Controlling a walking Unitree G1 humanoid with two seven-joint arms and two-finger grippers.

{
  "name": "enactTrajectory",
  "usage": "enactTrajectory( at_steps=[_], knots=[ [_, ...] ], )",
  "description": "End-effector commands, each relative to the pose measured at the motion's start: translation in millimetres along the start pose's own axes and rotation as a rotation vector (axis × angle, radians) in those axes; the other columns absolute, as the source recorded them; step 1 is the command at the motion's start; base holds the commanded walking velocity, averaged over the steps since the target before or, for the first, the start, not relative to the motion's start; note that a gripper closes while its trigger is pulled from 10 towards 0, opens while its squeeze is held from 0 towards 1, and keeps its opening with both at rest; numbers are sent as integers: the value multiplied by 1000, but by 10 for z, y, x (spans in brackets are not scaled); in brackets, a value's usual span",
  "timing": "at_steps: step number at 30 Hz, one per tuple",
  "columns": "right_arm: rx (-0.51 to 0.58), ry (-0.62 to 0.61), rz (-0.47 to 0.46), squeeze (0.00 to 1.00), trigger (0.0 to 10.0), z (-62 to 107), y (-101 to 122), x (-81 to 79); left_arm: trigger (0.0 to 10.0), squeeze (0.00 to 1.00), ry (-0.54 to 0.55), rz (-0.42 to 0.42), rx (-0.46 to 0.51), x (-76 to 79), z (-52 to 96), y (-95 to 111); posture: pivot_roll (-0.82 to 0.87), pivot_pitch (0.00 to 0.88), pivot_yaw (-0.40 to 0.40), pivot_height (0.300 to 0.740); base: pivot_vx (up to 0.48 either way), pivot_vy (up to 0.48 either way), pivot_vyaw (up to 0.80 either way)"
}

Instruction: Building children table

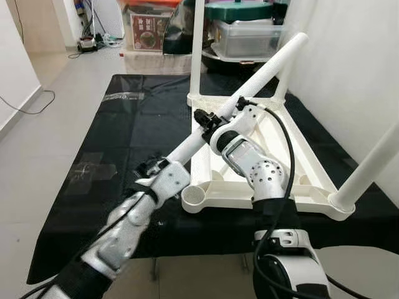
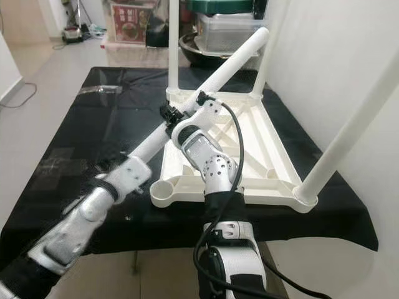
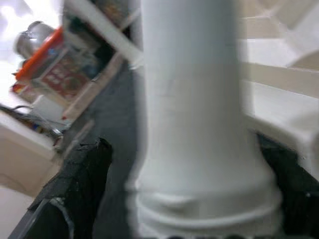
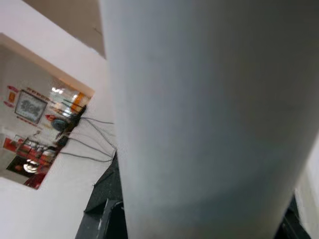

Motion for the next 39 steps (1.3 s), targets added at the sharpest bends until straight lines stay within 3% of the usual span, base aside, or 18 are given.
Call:
enactTrajectory(
  at_steps=[1,2,3,4,5,6,8,9,11,13,14,15,16,17,23,26,30,39],
  knots=[
    [-27,62,-23,0,0,-55,-129,-187,10000,1000,-2,35,36,-95,92,18,44,0,-60,740,0,0,0],
    [11,60,30,0,0,-59,-9,-131,10000,1000,4,59,49,-194,193,14,49,0,-63,740,0,0,0],
    [11,60,30,0,0,-59,-9,-131,10000,1000,4,59,49,-194,193,14,49,0,-63,740,0,0,0],
    [70,48,126,0,0,-60,157,-52,10000,1000,6,69,63,-296,318,15,57,0,-70,740,0,0,0],
    [70,48,126,0,0,-60,157,-52,10000,1000,6,69,63,-296,318,15,57,0,-70,740,0,0,0],
    [118,37,213,0,0,-54,299,8,10000,180,13,84,84,-373,417,41,64,0,-74,740,0,0,0],
    [147,31,267,0,0,-47,382,40,10000,180,19,93,96,-417,475,60,64,0,-74,740,0,0,0],
    [177,23,317,0,0,-39,473,72,10000,0,34,124,124,-468,535,106,67,0,-76,740,0,0,0],
    [177,23,317,0,0,-39,473,72,10000,0,34,124,124,-468,535,106,67,0,-76,740,0,0,0],
    [292,-5,514,0,0,6,766,112,10000,0,108,285,158,-600,686,111,68,0,-78,740,0,0,0],
    [292,-5,514,0,0,6,766,112,10000,0,108,285,158,-600,686,111,68,0,-78,740,0,0,0],
    [338,-12,598,0,0,32,889,115,10000,0,132,340,157,-638,752,75,69,0,-82,740,0,0,0],
    [338,-12,598,0,0,32,889,115,10000,0,132,340,157,-638,752,75,69,0,-82,740,0,0,0],
    [368,-24,660,0,0,56,995,129,10000,0,147,373,130,-623,802,0,67,0,-83,740,0,0,0],
    [359,-7,810,0,0,115,1193,219,10000,0,202,473,33,-595,940,-219,68,0,-84,740,0,0,0],
    [356,-1,822,0,0,124,1205,227,10000,0,218,471,23,-610,950,-243,68,0,-84,740,0,0,0],
    [312,1,847,0,0,168,1189,364,10000,0,308,513,-48,-709,994,-429,55,0,-80,740,0,0,0],
    [275,22,809,0,0,151,1087,411,10000,0,233,556,-38,-541,961,-387,53,0,-69,740,0,0,0]
  ],
)
Point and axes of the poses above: a point about 5 cm out from each wrist's last joint towards the gripper, its own z axis pointing back from the gripper into the wrist, its own y axis along the axis of the wrist's last joint, x = y × z, the point moved 1 cm from there along -z, pointing out of the wrist towards the gripper, and after that the axes turned 10 degrees about z, right-handed, at the moved point
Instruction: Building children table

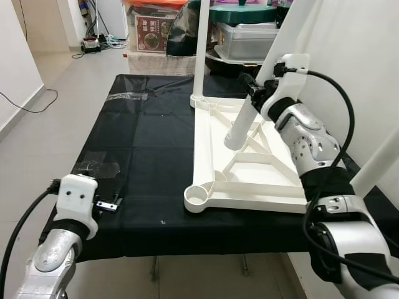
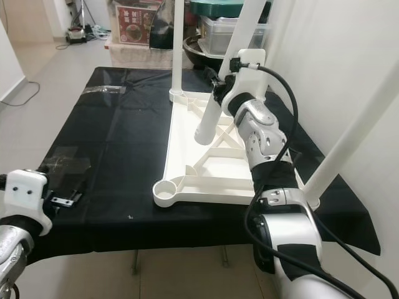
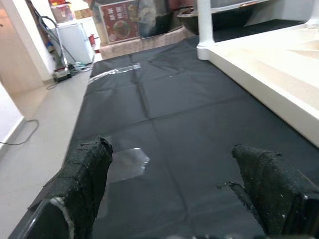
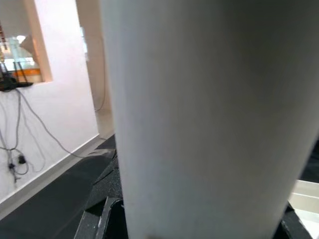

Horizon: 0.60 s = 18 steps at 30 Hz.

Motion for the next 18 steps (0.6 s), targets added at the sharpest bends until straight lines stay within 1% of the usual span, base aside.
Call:
enactTrajectory(
  at_steps=[1,2,3,4,5,6,8,9,10,11,12,15,17,18],
  knots=[
    [-41,4,-75,0,0,18,-85,6,10000,0,-20,27,-27,44,24,-50,55,0,-69,740,0,0,0],
    [-125,-21,-206,0,0,18,-190,15,10000,0,-36,39,-38,78,40,-77,52,0,-68,740,0,0,0],
    [-195,-52,-315,0,0,21,-281,24,10000,0,-49,46,-44,110,53,-96,52,0,-68,740,0,0,0],
    [-241,-69,-383,0,0,25,-338,21,10000,0,-57,50,-48,130,61,-107,52,0,-68,740,0,0,0],
    [-241,-69,-383,0,0,25,-338,21,10000,0,-57,50,-48,130,61,-107,52,0,-68,740,0,0,0],
    [-263,-80,-413,0,0,27,-366,21,10000,0,-62,52,-48,141,64,-110,52,0,-68,740,0,0,0],
    [-265,-82,-417,0,0,27,-372,25,10000,0,-62,53,-49,142,63,-111,52,0,-68,740,0,0,0],
    [-280,-97,-418,0,0,37,-415,31,10000,0,-72,55,-48,181,64,-121,55,0,-71,740,0,0,0],
    [-287,-112,-440,0,0,42,-448,32,10000,0,-82,59,-48,219,65,-128,55,0,-70,740,0,0,0],
    [-287,-112,-440,0,0,42,-448,32,10000,0,-82,59,-48,219,65,-128,55,0,-70,740,0,0,0],
    [-281,-130,-450,0,0,40,-457,43,10000,0,-96,60,-48,256,68,-134,56,0,-70,740,0,0,0],
    [-275,-142,-468,0,0,35,-458,47,10000,0,-106,59,-48,280,73,-139,56,0,-70,740,0,0,0],
    [-233,-153,-516,0,0,11,-408,61,10000,0,-129,65,-49,312,93,-147,57,0,-67,740,0,0,0],
    [-233,-153,-516,0,0,11,-408,61,10000,0,-129,65,-49,312,93,-147,57,0,-67,740,0,0,0]
  ],
)
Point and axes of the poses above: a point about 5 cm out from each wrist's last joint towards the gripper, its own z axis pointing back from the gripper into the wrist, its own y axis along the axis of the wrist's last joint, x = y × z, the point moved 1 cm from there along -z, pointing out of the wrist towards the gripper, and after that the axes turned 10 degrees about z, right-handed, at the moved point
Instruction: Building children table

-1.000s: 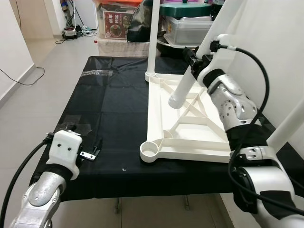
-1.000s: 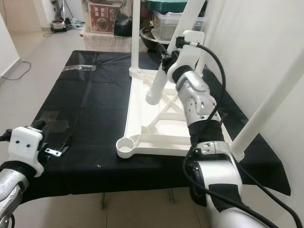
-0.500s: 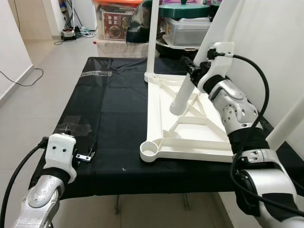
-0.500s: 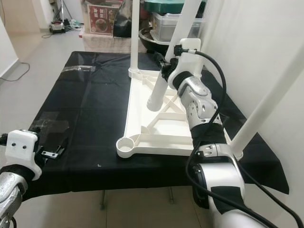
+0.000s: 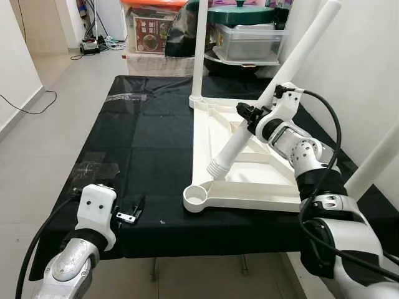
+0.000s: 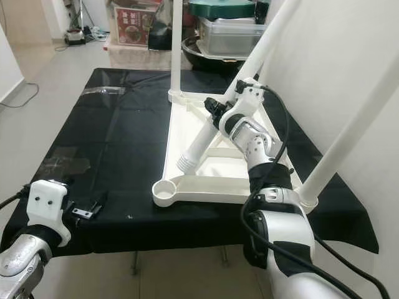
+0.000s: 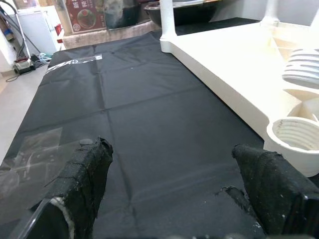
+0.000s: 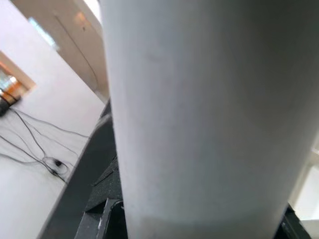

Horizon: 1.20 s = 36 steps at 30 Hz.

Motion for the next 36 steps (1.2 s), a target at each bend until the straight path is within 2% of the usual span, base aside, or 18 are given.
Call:
enactTrajectory(
  at_steps=[1,3,6,9,17,33,34,36],
  knots=[
    [77,27,-46,0,0,-11,186,-75,10000,0,-32,9,-2,55,30,-18,60,0,-68,740,0,0,0],
    [97,39,-68,0,0,-8,251,-90,10000,0,-41,8,-8,64,40,-35,60,0,-67,740,0,0,0],
    [180,110,-133,0,0,8,515,-186,10000,0,-53,6,-31,59,51,-114,53,0,-66,740,0,0,0],
    [203,133,-154,0,0,8,595,-243,10000,0,-53,18,-37,59,35,-143,51,0,-67,740,0,0,0],
    [185,177,-137,0,0,-6,517,-348,10000,0,-61,21,-46,86,15,-185,53,0,-70,740,0,0,0],
    [189,243,-90,0,0,5,519,-432,10000,0,-78,36,-42,113,4,-205,45,0,-70,740,0,0,0],
    [206,310,-61,0,0,27,524,-504,10000,0,-89,40,-41,120,5,-200,47,0,-70,740,0,0,0],
    [206,310,-61,0,0,27,524,-504,10000,0,-89,40,-41,120,5,-200,47,0,-70,740,0,0,0]
  ],
)
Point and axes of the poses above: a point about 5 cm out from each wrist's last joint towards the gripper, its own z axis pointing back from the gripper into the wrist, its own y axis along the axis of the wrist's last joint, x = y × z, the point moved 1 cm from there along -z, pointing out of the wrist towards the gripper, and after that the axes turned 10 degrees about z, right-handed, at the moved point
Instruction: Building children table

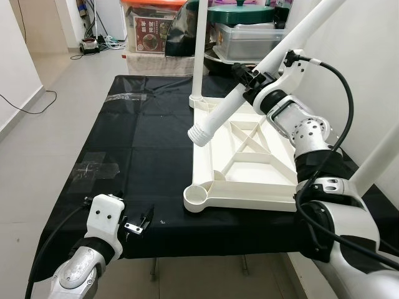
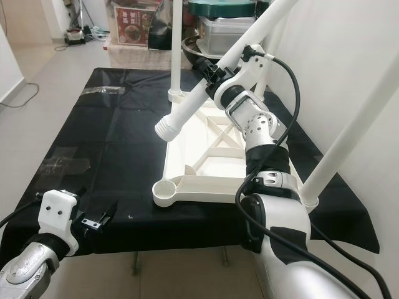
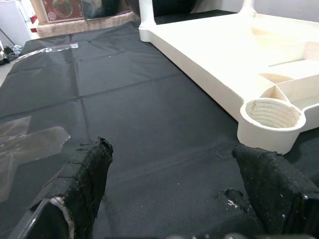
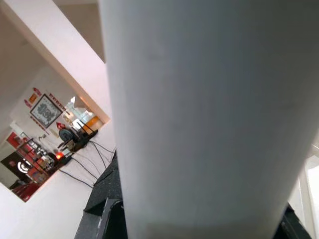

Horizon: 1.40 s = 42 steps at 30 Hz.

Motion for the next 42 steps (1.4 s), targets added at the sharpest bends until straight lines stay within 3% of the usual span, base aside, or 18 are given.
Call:
enactTrajectory(
  at_steps=[1,2,4,5,6,7,10,11,12,13,15,21,28,34,42],
  knots=[
    [46,186,25,0,0,19,53,-216,10000,0,-38,25,1,44,-13,-8,45,0,-67,740,0,0,0],
    [86,364,20,0,0,69,97,-430,10000,0,-77,47,3,66,-6,21,46,0,-68,740,0,0,0],
    [86,364,20,0,0,69,97,-430,10000,0,-77,47,3,66,-6,21,46,0,-68,740,0,0,0],
    [119,521,-1,0,0,137,137,-618,10000,0,-115,63,5,89,1,48,47,0,-68,740,0,0,0],
    [119,521,-1,0,0,137,137,-618,10000,0,-115,63,5,89,1,48,47,0,-68,740,0,0,0],
    [154,667,-23,0,0,222,174,-786,10000,0,-156,78,4,117,10,73,52,0,-69,740,0,0,0],
    [176,761,-34,0,0,288,196,-897,10000,0,-183,83,1,137,18,86,53,0,-69,740,0,0,0],
    [204,865,-47,0,0,355,215,-1012,10000,0,-212,81,-6,167,28,86,58,0,-69,740,0,0,0],
    [204,865,-47,0,0,355,215,-1012,10000,0,-212,81,-6,167,28,86,58,0,-69,740,0,0,0],
    [222,961,-45,0,0,421,217,-1107,10000,0,-232,79,-11,191,38,81,60,0,-70,740,0,0,0],
    [222,961,-45,0,0,421,217,-1107,10000,0,-232,79,-11,191,38,81,60,0,-70,740,0,0,0],
    [215,1215,13,0,0,600,145,-1261,10000,0,-289,80,-16,264,38,85,63,0,-74,740,0,0,0],
    [203,1272,29,0,0,655,118,-1271,10000,0,-360,101,-24,332,72,116,66,0,-75,740,0,0,0],
    [169,1312,59,0,0,717,19,-1249,10000,0,-533,111,-63,485,197,160,72,0,-67,740,0,0,0],
    [87,1277,113,0,0,699,-142,-1154,10000,0,-558,70,-32,404,168,314,71,0,-62,740,0,0,0]
  ],
)
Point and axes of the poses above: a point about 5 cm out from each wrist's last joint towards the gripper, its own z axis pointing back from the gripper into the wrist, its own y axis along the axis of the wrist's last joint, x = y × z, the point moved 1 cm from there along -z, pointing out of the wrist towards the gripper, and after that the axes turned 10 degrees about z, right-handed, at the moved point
